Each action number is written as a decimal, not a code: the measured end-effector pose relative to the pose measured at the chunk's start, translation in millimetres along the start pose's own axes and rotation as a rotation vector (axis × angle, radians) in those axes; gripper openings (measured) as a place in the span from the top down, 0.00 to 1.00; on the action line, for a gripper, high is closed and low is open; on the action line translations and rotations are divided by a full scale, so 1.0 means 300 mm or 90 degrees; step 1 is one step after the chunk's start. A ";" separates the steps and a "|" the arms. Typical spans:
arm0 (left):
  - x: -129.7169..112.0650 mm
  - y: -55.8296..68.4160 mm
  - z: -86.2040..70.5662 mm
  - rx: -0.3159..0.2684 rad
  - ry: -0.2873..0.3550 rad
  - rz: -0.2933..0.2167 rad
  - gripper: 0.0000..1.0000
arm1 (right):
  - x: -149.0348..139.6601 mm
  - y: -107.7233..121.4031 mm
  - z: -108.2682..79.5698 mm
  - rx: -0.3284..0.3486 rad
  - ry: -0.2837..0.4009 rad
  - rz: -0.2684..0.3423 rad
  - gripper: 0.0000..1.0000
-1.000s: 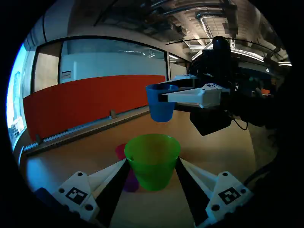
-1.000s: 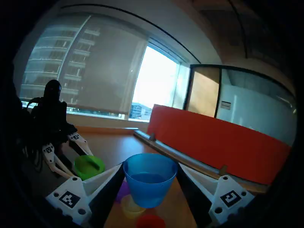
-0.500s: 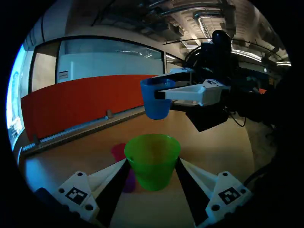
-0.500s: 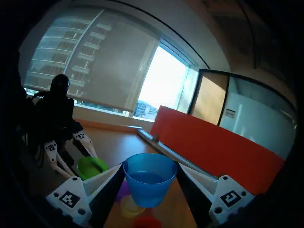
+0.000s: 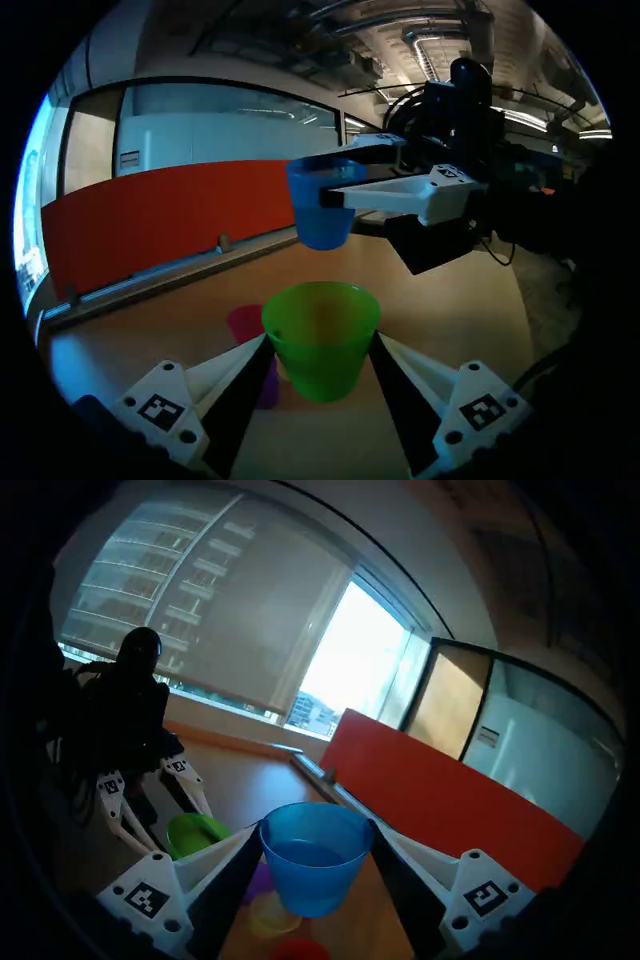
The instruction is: Pour water
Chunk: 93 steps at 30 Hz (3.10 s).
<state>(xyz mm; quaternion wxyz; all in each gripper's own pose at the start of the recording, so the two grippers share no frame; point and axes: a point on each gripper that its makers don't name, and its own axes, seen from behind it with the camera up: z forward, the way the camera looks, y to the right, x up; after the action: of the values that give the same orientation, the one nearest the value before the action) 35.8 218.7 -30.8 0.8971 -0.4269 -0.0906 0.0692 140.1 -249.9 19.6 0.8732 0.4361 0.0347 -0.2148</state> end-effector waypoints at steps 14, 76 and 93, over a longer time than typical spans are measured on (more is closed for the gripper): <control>0.011 0.038 0.015 -0.017 0.016 0.013 0.18 | 0.014 -0.010 0.000 0.012 -0.004 -0.048 0.07; 0.092 0.079 0.013 -0.027 0.088 0.001 0.17 | 0.072 -0.020 0.022 0.031 -0.028 -0.218 0.07; 0.093 0.095 0.016 -0.034 0.085 0.008 0.17 | 0.080 -0.033 0.031 0.036 -0.038 -0.276 0.07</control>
<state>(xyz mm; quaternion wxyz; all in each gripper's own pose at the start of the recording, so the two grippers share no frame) 60.8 245.7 -47.2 0.8890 -0.4549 -0.0301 0.0439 156.7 -270.6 12.0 0.7945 0.4364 0.0956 -0.4115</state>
